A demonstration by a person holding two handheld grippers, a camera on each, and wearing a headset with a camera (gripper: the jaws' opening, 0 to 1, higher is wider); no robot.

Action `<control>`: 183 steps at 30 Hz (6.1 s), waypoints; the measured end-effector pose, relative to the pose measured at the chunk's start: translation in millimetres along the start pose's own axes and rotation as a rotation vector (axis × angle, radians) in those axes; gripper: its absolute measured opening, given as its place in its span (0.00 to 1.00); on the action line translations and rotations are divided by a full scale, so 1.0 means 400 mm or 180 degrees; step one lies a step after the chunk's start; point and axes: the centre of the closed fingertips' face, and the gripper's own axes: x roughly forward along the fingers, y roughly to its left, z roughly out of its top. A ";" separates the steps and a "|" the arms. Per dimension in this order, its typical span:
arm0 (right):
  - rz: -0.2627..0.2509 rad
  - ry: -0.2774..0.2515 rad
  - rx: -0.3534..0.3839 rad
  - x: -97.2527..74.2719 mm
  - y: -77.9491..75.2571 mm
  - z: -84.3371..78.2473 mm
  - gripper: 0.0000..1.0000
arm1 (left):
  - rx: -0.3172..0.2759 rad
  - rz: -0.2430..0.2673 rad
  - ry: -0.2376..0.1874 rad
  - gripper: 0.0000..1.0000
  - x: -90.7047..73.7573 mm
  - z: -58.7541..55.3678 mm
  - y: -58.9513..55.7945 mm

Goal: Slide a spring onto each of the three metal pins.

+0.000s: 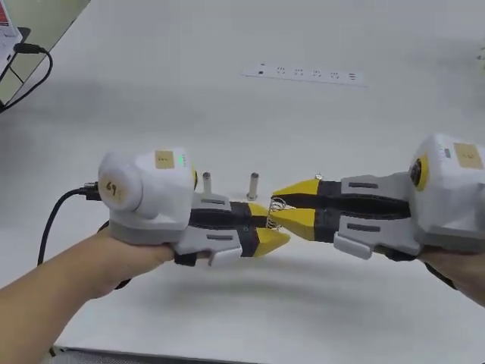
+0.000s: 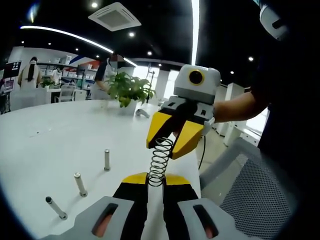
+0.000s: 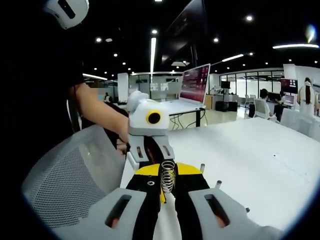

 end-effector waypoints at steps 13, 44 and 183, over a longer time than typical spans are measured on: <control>-0.0067 -0.0014 0.0036 0.001 -0.015 0.000 0.07 | -0.0015 0.0141 0.0165 0.03 -0.005 -0.033 0.014; -0.0182 0.0071 0.0025 -0.013 -0.042 -0.009 0.07 | -0.0056 0.0719 0.0076 0.44 -0.099 -0.041 0.096; -0.1574 0.0281 0.0611 -0.112 -0.362 -0.192 0.08 | -0.0036 0.1516 0.0114 0.99 -0.330 -0.067 0.208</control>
